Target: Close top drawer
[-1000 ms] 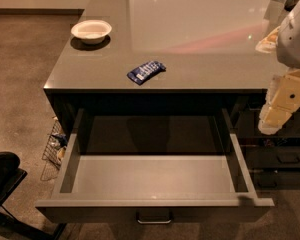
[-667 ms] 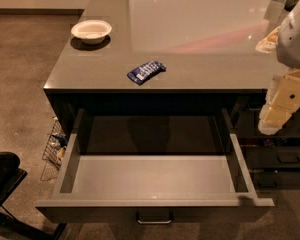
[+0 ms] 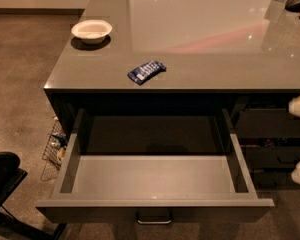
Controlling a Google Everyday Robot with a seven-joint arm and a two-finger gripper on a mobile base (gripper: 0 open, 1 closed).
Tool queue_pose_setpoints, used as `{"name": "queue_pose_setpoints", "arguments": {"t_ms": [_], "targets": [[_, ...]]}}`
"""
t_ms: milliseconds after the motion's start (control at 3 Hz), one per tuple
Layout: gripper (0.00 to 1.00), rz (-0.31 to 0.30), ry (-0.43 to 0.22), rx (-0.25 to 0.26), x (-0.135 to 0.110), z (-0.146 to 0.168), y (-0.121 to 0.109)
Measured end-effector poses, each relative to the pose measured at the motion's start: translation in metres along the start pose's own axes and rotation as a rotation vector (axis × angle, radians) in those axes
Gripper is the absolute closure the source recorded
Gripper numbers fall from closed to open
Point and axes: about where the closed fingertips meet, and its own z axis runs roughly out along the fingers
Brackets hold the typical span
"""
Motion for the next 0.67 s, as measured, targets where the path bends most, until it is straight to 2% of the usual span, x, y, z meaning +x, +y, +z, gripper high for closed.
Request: {"name": "queue_pose_setpoints", "arguments": {"t_ms": [333, 667], "targets": [[0.48, 0.075, -0.060, -0.013, 0.053, 0.020, 0.045], [0.80, 0.205, -0.098, -0.065, 0.116, 0.081, 0.095]]}}
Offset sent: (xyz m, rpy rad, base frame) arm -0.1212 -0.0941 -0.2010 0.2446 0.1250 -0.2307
